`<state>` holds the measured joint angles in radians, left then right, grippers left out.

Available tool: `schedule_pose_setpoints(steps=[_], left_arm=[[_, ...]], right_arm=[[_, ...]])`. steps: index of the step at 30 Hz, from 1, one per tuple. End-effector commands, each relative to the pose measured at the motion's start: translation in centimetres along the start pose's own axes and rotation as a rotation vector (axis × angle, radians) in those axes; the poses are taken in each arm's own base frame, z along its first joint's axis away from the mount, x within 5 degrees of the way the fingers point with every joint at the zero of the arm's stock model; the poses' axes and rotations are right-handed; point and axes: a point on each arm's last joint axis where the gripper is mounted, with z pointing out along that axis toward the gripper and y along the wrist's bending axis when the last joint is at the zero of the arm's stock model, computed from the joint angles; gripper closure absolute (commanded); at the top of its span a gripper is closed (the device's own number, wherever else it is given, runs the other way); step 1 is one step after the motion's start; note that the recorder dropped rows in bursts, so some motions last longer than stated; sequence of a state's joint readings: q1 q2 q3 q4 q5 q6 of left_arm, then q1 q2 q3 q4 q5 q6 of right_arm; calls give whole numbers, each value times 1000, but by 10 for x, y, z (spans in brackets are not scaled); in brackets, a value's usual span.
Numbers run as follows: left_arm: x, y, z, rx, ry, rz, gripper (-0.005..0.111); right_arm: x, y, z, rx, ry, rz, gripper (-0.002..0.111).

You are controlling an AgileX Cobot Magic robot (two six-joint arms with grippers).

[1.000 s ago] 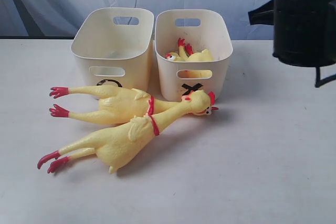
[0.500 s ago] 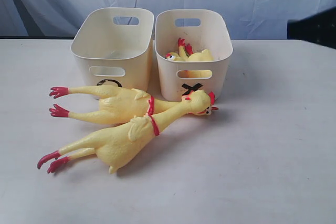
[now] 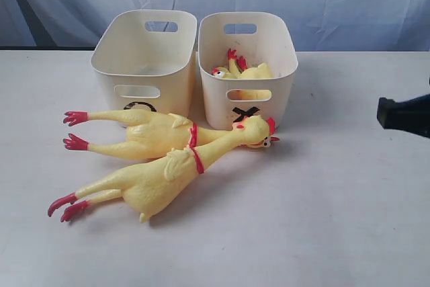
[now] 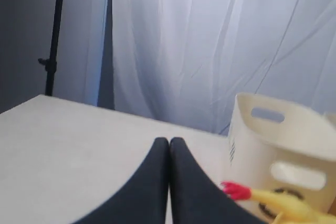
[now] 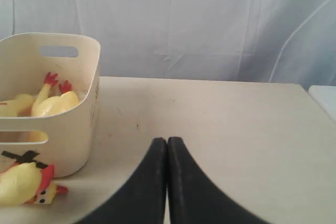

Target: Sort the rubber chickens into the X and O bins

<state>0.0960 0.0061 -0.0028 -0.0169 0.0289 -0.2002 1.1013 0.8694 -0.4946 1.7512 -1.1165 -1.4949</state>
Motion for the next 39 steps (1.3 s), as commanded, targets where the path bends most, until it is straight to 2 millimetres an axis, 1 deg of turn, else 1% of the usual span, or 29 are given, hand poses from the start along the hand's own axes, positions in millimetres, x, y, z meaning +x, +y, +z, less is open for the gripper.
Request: schedule_pose_setpoints(steps=[1,2,3,4,6,7,9,11,13,14,16,18,19,22,24,26,29,31,35,37,39], left_arm=[[-17,-1,-2,30,-197,-155,107],[-22,0,-3,31,-250,-215,107],[-24,0,-4,31,-281,-243,107],[-28,2,-5,35,-322,-341,107],[-27,0,-5,55,-307,-353,107],[-31,-3,-5,77,-295,-340,107],[-43,-11,-8,125,-288,-260,107],[-59,-20,-10,185,-303,-238,107],[-69,-29,-5,248,-281,-153,107],[-72,-33,-2,272,-269,-134,107],[-77,-41,7,335,-217,-91,107],[-79,-55,25,448,-101,-13,107],[-80,-62,35,512,-41,45,105],[-77,-70,59,601,88,144,95],[-74,-73,72,640,150,180,87],[-69,-74,85,668,218,217,78],[-57,-72,101,689,318,266,67],[-51,-73,110,707,364,263,65],[-41,-81,129,760,435,253,65],[-32,-86,137,793,481,263,64],[-21,-92,143,847,536,311,61]], right_arm=[[21,-8,-5,-50,1,59,109],[25,-9,-7,-73,2,99,109],[26,-10,-8,-80,0,111,109],[28,-11,-9,-95,-1,115,109],[30,-13,-10,-93,-1,113,109],[33,-13,-9,-101,5,120,109],[43,-12,-8,-123,28,187,109],[59,-11,-6,-150,71,248,109],[75,-16,-4,-128,97,316,109],[78,-17,-3,-123,103,323,109],[81,-17,-3,-123,109,314,109],[83,-17,-3,-132,116,309,109],[83,-16,-3,-142,120,309,109],[84,-14,-3,-163,130,310,109],[84,-12,-4,-183,138,309,109],[84,-10,-4,-204,134,303,109],[83,-8,-4,-226,127,294,109],[83,-7,-5,-240,123,288,109],[83,-6,-5,-257,126,285,109],[82,-5,-5,-262,124,283,109],[82,-4,-5,-275,121,277,109]])
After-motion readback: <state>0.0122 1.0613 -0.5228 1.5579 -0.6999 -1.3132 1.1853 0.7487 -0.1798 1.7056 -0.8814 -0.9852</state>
